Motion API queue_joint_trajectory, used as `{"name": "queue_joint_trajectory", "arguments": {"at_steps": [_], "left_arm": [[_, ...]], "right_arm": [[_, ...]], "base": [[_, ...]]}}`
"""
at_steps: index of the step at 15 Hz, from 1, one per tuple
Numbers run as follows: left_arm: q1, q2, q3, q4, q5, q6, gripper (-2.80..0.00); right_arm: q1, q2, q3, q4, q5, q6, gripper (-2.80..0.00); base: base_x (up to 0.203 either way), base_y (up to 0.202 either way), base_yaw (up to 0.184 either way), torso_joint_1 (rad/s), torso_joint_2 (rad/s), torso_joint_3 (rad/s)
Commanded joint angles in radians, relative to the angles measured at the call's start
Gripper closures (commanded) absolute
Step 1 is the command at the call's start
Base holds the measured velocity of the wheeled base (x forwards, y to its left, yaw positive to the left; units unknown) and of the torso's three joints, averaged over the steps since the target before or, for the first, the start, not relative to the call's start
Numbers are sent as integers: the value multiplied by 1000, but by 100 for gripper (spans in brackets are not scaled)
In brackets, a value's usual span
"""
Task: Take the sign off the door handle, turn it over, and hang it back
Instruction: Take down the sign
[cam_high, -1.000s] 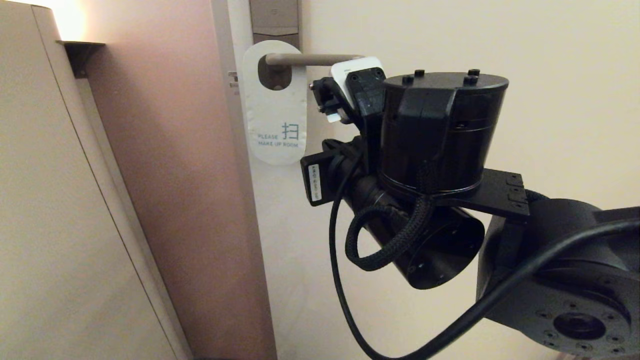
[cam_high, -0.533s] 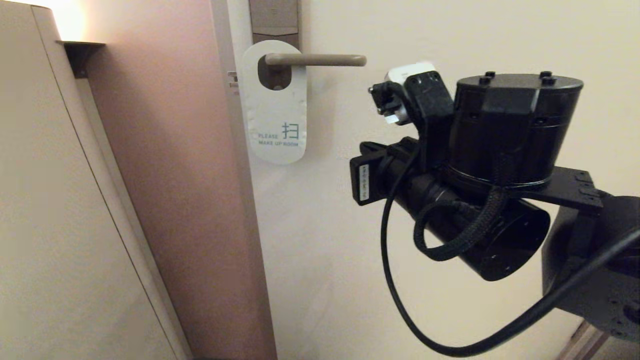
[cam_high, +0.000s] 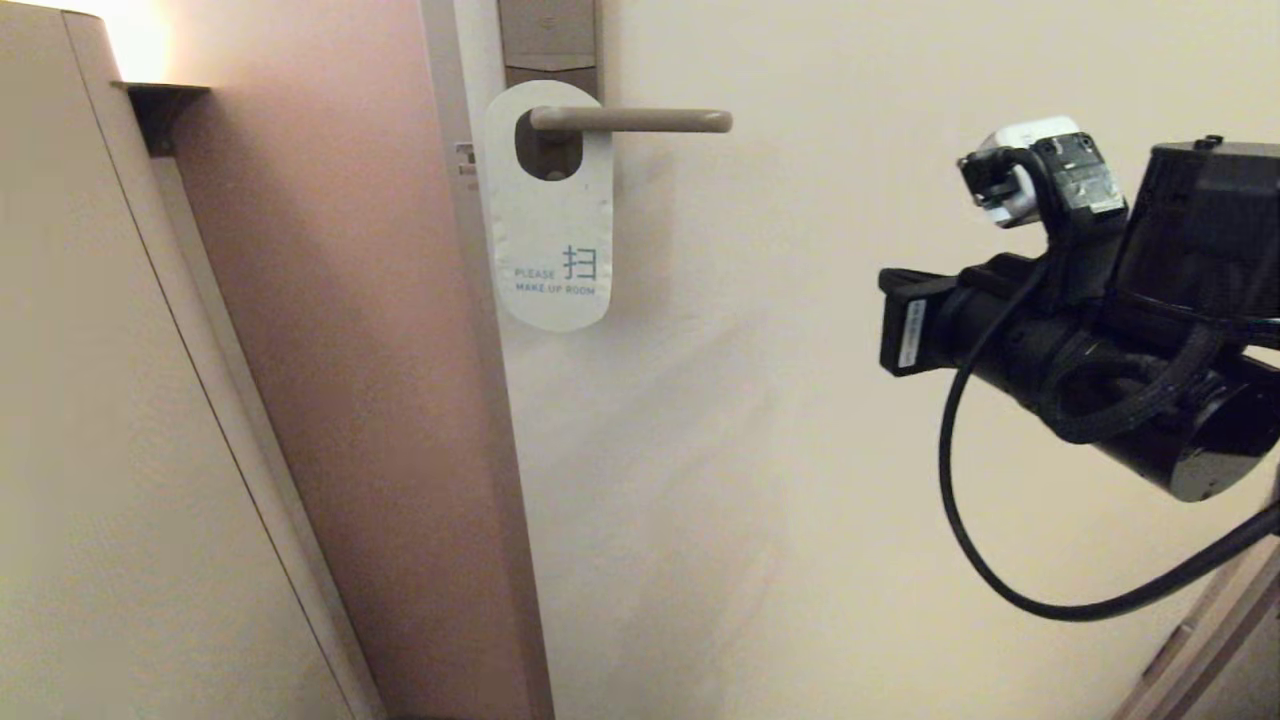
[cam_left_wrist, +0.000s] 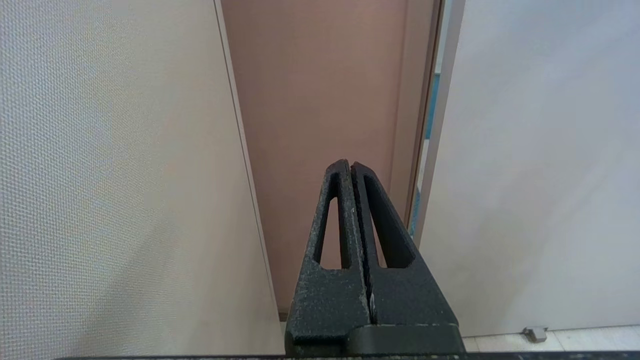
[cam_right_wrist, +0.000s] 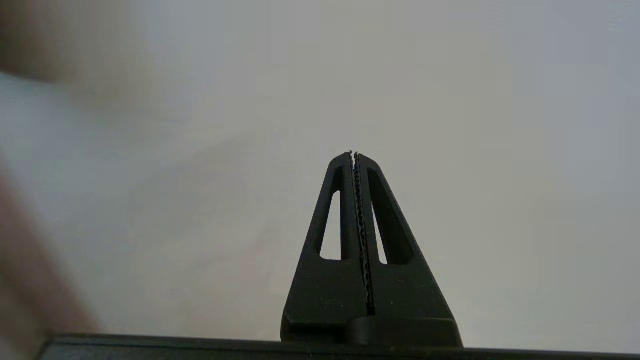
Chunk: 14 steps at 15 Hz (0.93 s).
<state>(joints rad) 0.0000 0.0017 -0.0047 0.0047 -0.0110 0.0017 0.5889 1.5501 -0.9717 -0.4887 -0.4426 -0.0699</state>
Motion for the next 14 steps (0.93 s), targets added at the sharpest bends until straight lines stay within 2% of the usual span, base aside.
{"name": "queue_joint_trajectory", "arguments": {"at_steps": [1,3,9,12,14], "left_arm": [[0,0,0,0,0,0,0],[0,0,0,0,0,0,0],[0,0,0,0,0,0,0],[0,0,0,0,0,0,0],[0,0,0,0,0,0,0]], "right_arm": [[-95,-53,43,-3,21,-4,0],[-218,-100,98,-4,56,-8,0],[-448,-218,264,-4,64,-23,0],[-582,-304,349,-3,61,-74,0],[-625,-383,428,-2,61,-116,0]], "base": [[0,0,0,0,0,0],[0,0,0,0,0,0],[0,0,0,0,0,0],[0,0,0,0,0,0],[0,0,0,0,0,0]]}}
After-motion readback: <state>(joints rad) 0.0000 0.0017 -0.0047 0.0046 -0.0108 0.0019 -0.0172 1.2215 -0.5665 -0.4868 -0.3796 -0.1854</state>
